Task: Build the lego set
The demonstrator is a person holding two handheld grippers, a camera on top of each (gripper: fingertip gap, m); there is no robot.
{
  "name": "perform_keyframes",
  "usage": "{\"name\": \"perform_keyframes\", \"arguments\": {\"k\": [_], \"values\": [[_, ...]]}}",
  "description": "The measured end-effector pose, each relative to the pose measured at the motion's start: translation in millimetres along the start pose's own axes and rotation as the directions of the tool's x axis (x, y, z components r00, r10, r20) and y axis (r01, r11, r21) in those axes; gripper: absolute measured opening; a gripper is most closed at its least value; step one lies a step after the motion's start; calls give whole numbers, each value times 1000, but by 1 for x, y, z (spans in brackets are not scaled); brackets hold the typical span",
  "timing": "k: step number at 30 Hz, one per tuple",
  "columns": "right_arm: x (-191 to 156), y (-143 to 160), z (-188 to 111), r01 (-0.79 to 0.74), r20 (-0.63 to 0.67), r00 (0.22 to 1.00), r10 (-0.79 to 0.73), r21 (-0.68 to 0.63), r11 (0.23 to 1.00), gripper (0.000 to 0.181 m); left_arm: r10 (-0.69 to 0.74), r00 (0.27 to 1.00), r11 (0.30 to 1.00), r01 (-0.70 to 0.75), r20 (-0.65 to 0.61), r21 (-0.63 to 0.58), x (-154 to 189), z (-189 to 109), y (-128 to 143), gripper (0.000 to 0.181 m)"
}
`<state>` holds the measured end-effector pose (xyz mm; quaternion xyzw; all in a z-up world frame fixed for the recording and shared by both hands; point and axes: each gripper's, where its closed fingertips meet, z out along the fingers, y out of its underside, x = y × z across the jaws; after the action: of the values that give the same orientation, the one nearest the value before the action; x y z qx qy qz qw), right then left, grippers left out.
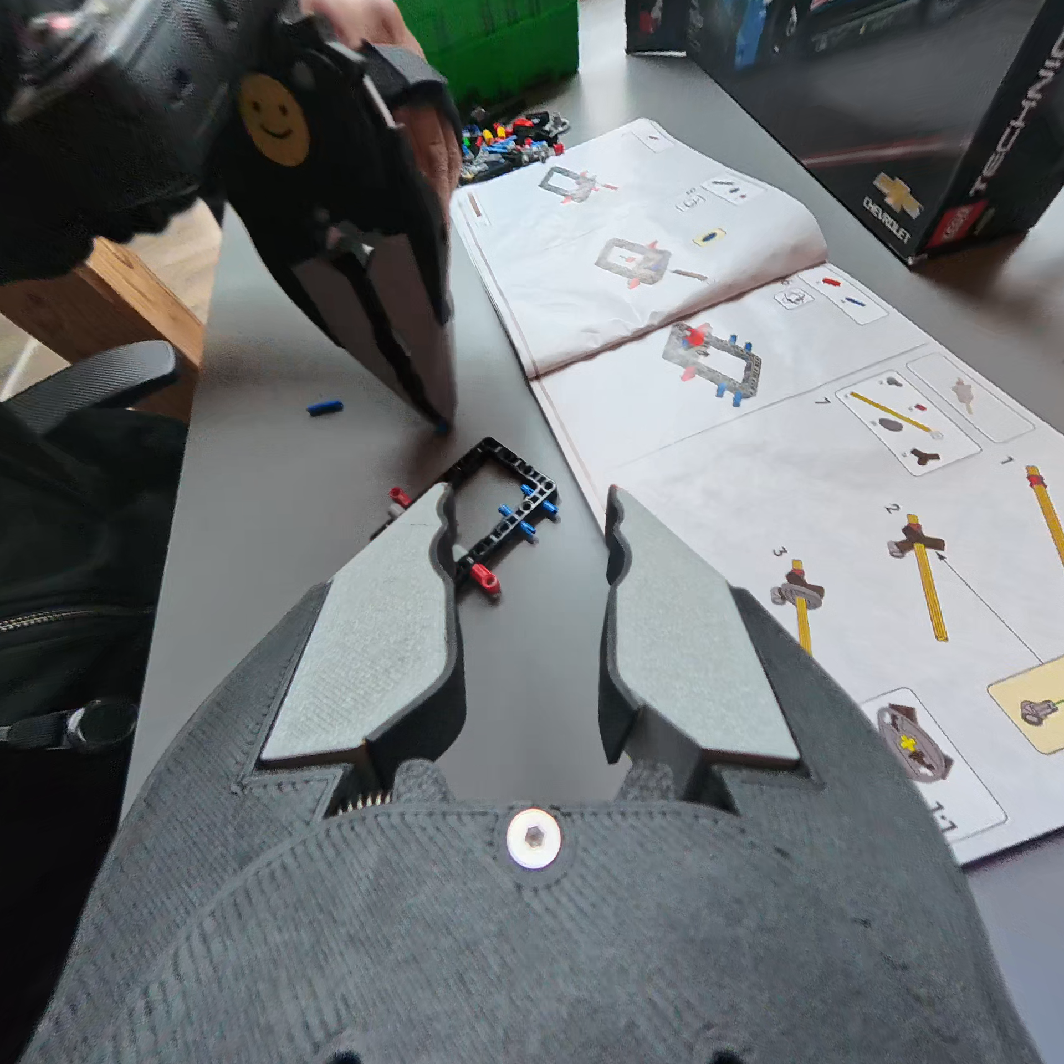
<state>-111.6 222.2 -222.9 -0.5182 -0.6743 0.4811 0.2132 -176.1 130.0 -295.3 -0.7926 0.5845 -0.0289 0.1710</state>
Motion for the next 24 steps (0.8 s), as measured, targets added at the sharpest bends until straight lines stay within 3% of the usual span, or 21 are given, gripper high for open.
{"name": "perform_keyframes", "arguments": {"k": [4, 7, 9, 13, 16, 20, 24], "values": [[-24, -14, 5, 63, 84, 994, -70, 83, 994, 36, -286, 899, 927, 173, 332, 332, -42, -26, -22, 2], [-36, -20, 17, 67, 141, 986, -85, 124, 990, 18, -377, 808, 872, 144, 452, 468, -52, -43, -38, 3], [-35, -24, 27, 52, 136, 988, -71, 135, 989, 9, -360, 750, 887, 91, 555, 453, -58, -49, -37, 3], [-28, -31, 45, 96, 68, 992, -105, 129, 987, 18, -287, 687, 907, -31, 668, 421, -59, -64, -43, 3], [-35, -36, 55, 226, 42, 971, -234, 134, 965, 0, -236, 679, 917, -82, 695, 391, -55, -61, -44, 3], [-37, -50, 56, 338, -56, 941, -334, 208, 918, 3, -128, 535, 952, -171, 835, 256, -61, -75, -28, 3], [-33, -61, 63, 283, -81, 959, -272, 228, 931, 11, -116, 467, 944, -221, 876, 243, -58, -91, -36, 3]]}}
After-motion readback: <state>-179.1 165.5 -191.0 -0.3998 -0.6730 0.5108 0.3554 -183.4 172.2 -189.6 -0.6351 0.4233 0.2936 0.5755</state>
